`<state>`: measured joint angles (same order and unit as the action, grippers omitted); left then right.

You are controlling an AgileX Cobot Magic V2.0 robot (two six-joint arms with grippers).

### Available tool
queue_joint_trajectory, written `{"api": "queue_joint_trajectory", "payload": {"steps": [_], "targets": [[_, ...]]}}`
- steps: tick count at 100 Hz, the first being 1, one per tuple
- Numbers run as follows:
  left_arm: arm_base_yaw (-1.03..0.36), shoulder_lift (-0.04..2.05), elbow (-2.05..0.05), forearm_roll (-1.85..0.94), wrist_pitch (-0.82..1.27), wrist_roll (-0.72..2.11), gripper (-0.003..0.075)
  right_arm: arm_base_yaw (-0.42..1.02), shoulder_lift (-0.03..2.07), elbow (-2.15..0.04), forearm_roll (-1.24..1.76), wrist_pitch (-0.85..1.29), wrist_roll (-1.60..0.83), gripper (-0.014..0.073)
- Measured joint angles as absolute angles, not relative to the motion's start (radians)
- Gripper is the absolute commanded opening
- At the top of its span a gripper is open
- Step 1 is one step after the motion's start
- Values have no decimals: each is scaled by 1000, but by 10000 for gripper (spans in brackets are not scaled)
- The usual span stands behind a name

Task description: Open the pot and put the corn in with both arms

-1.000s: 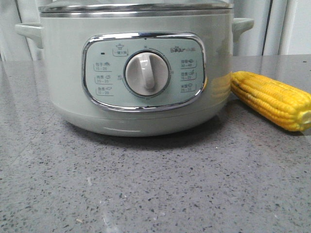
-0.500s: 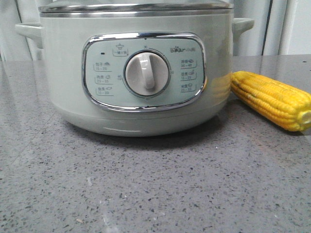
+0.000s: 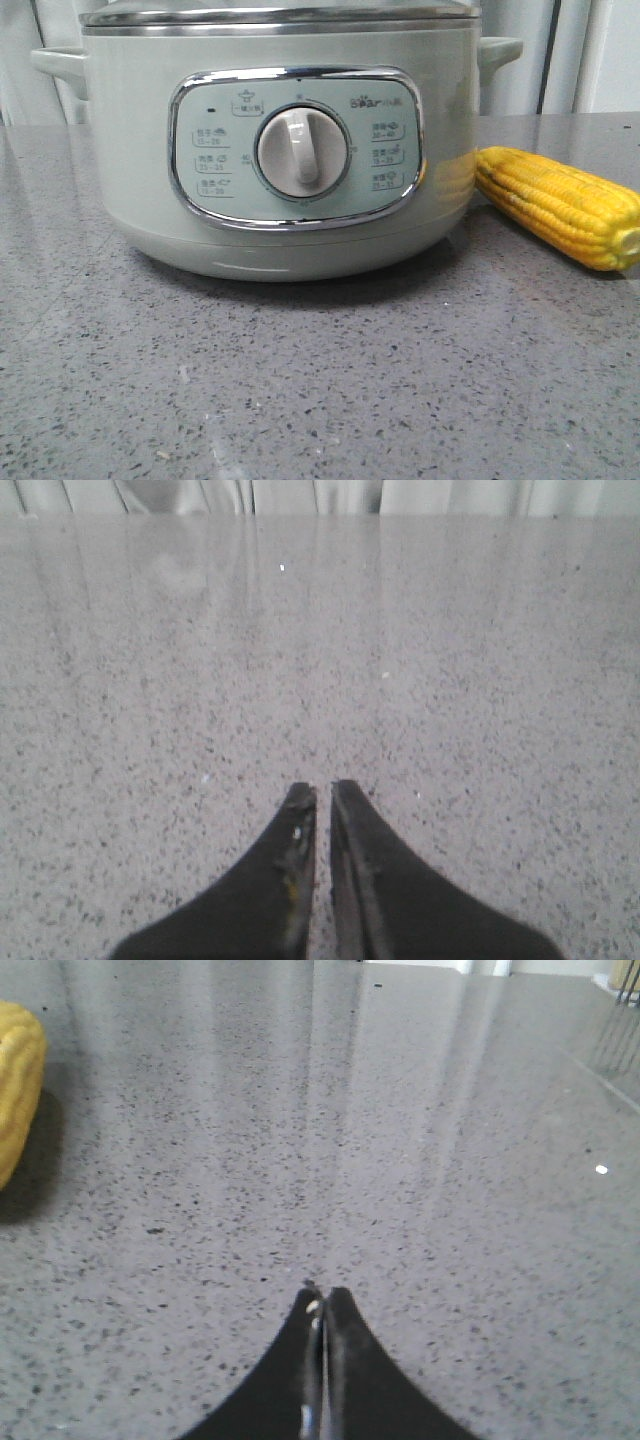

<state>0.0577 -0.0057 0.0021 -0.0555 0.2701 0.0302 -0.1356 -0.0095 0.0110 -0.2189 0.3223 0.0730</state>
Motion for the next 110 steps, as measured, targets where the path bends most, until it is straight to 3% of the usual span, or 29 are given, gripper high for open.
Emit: {"api": "queue_joint_trajectory", "payload": {"steps": [46, 81, 110], "targets": [[58, -6, 2, -56, 189, 30, -20, -136, -9, 11, -299, 203, 73, -64], [58, -6, 2, -56, -59, 30, -21, -136, -9, 11, -294, 0, 79, -64], [58, 20, -175, -21, 0, 30, -21, -136, -1, -107, -230, 77, 155, -63]]}}
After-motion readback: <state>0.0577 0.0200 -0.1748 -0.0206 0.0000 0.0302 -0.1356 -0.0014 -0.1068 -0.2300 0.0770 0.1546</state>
